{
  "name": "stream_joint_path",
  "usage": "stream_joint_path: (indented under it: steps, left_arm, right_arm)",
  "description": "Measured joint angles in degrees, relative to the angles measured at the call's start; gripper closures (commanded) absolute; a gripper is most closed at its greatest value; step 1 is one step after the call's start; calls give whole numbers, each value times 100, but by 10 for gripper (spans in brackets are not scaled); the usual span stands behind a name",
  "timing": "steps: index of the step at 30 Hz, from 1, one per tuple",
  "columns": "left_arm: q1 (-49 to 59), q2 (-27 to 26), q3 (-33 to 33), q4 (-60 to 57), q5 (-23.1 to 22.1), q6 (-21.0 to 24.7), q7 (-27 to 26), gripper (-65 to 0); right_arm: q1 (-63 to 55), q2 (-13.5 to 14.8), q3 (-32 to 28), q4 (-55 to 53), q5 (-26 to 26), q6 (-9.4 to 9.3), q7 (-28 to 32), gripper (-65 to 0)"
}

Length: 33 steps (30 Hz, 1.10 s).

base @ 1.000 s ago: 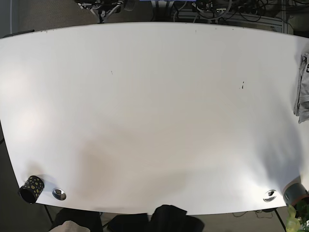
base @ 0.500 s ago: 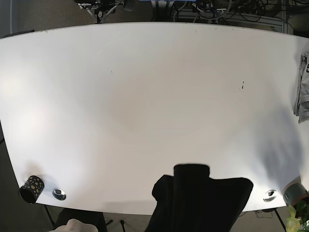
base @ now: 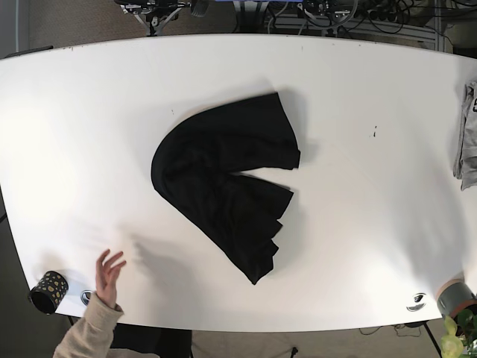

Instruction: Fold the T-shirt properly

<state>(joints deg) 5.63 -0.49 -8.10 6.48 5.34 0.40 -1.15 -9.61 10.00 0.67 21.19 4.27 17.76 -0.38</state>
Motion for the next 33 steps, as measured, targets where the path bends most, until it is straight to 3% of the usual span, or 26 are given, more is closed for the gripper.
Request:
stream_joint_path:
  steps: [5, 20, 25, 27, 33]
  left_arm:
    - [498, 2, 24, 807, 4, 2, 2, -446]
    - [2098, 31, 343, 3014, -2, -17, 39, -446]
    - [2868, -2, 343, 4054, -17, -15, 509, -446]
    - [3281, 0, 345, 4583, -15, -17, 566, -446]
    - [4295, 0, 350, 5967, -20, -22, 573, -446]
  right_arm:
    - [-170, 0, 0, 120, 0, -2, 0, -86]
    - [-1821, 22, 13, 1902, 44, -39, -22, -82]
    - [-2503, 48, 26, 2500, 39, -46, -81, -82]
    - [-2802, 42, 170, 2721, 26, 22, -118, -82]
    - [-3521, 76, 400, 3672, 22, -15, -487, -81]
